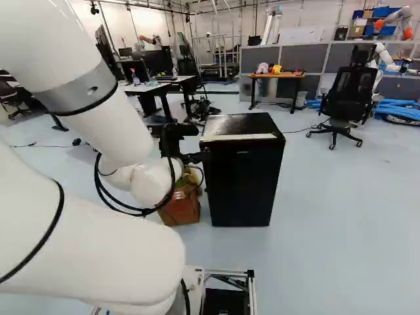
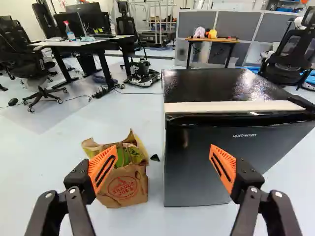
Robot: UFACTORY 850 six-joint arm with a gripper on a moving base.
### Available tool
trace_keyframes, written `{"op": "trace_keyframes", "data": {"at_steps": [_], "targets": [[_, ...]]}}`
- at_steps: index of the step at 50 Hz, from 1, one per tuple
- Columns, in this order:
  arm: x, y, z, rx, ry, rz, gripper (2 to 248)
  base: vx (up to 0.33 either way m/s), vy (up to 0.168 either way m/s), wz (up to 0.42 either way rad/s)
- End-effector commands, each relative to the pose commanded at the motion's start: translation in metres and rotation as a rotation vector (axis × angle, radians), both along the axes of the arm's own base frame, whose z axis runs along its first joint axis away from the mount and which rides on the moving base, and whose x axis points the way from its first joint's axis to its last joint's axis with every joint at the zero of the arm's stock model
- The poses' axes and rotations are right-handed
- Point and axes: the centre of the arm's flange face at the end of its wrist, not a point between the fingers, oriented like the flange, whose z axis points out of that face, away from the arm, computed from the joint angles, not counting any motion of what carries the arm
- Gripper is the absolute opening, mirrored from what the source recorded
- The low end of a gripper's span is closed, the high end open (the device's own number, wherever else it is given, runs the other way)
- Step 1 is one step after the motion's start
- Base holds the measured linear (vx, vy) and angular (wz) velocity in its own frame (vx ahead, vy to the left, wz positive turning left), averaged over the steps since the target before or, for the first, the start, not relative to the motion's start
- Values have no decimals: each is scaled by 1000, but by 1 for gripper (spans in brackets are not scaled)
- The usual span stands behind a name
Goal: Grab a drink from the fridge
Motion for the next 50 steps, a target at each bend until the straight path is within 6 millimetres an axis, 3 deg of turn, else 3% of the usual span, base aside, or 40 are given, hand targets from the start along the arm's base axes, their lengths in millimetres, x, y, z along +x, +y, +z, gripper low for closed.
{"op": "trace_keyframes", "data": {"at_steps": [50], "targets": [[36,11,4,102,4,-179,247,0,0,0]]}}
